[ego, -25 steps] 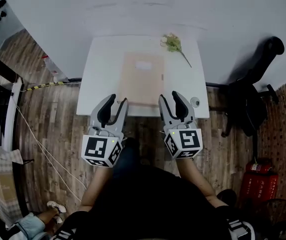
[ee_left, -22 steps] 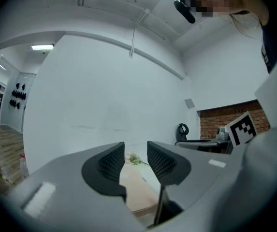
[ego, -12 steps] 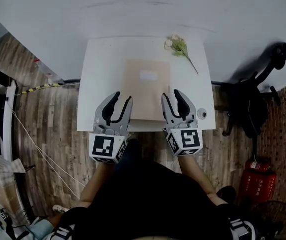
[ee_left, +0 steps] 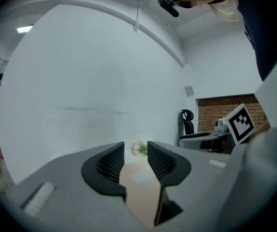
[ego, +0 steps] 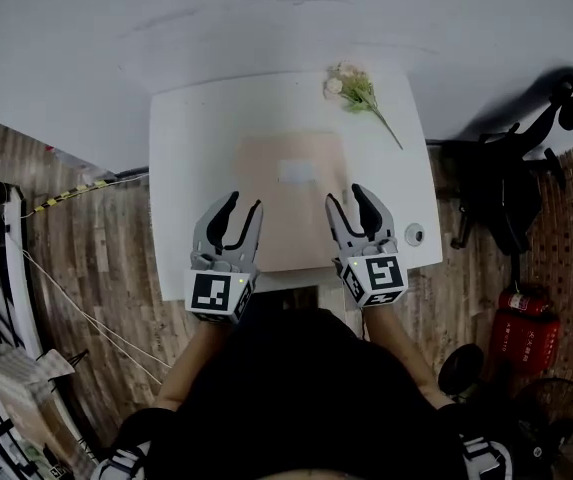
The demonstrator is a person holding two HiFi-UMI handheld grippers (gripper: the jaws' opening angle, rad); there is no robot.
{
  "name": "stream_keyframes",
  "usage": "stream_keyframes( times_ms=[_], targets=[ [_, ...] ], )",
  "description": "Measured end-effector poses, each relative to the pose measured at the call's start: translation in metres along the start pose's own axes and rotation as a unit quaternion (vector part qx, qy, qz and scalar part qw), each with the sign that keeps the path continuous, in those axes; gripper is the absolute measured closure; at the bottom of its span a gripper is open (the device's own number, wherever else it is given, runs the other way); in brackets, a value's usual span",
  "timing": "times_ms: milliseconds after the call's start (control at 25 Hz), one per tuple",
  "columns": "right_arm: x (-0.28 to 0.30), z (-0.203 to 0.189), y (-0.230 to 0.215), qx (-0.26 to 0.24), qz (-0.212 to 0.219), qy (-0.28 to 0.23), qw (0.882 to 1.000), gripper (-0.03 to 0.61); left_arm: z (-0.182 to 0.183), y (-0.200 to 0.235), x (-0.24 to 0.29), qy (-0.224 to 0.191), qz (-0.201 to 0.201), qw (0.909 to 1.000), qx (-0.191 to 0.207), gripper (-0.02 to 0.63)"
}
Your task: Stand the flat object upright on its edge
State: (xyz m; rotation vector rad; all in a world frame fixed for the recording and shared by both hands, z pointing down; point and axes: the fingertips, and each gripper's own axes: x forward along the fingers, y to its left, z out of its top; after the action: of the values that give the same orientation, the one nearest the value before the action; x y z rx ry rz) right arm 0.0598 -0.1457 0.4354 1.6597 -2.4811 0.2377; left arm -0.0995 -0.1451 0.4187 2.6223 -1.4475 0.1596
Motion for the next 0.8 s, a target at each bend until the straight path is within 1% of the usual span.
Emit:
stream_keyframes(
  times_ms=[40,160,240,360,480,560,640,800],
  targets=[
    [0.003,-0.006,-0.003,0.002,-0.004,0.009,1.000,0.396,-0.005,0.003,0.006,0.006,-0.006,0.9999,-0.006,0.457],
    [0.010,-0.022,-0.014,0.017,-0.014,0.034,0.999,0.385,-0.021,0.010,0.018,0.027,-0.018,0.9992,-0.023,0.423],
    [0.012,-0.032,-0.018,0.028,-0.017,0.048,0.998,0.374,-0.031,0.015,0.022,0.037,-0.022,0.9986,-0.030,0.423],
    [0.015,-0.045,-0.024,0.038,-0.016,0.069,0.997,0.362,-0.045,0.023,0.027,0.055,-0.028,0.9973,-0.041,0.416],
    [0.019,-0.062,-0.029,0.052,-0.009,0.100,0.994,0.353,-0.064,0.026,0.029,0.088,-0.035,0.9938,-0.058,0.403],
    [0.023,-0.074,-0.034,0.075,-0.001,0.123,0.990,0.348,-0.078,0.028,0.032,0.112,-0.039,0.9893,-0.085,0.392],
    [0.026,-0.087,-0.037,0.101,0.009,0.147,0.984,0.340,-0.092,0.028,0.035,0.134,-0.046,0.9823,-0.122,0.385],
    [0.029,-0.112,-0.042,0.136,0.033,0.192,0.971,0.328,-0.120,0.028,0.039,0.174,-0.057,0.9613,-0.206,0.366]
  ],
)
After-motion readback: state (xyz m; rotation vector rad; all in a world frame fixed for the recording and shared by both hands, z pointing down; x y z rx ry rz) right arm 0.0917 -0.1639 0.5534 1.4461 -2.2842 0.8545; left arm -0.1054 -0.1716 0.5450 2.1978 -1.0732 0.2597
